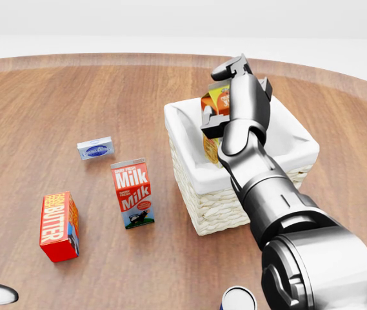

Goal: Pick up the orange juice, and put it in the basket.

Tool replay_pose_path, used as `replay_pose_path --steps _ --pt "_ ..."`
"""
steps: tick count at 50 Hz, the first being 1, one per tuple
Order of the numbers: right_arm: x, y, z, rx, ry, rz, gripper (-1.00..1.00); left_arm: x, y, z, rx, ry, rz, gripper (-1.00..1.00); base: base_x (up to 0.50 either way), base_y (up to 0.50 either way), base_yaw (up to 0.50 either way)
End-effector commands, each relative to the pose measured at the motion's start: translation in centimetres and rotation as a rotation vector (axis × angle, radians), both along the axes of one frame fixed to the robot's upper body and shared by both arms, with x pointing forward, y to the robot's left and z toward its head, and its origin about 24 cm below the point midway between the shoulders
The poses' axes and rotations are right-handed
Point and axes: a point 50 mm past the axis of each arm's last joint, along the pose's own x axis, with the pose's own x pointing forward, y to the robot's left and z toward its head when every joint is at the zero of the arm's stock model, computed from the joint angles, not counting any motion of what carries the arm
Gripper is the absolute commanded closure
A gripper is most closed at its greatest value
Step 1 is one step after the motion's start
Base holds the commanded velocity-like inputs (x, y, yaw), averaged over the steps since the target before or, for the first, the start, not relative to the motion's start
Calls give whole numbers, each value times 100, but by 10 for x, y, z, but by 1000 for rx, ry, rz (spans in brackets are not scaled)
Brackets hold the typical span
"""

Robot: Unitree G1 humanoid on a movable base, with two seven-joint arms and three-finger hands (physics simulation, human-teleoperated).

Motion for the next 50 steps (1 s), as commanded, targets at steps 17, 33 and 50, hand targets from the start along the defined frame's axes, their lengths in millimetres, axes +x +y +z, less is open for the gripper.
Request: replay_pose_path --steps 17,33,50 --pt "-1 1 -4 -12 5 5 33 -1 -1 0 4 0 -1 -100 0 0 0" --pt "-1 1 -3 -23 -1 8 -100 1 0 -1 -1 6 -2 -100 0 0 0" --pt "0 0 0 -29 -8 6 -100 1 0 -2 -2 8 -2 -100 0 0 0"
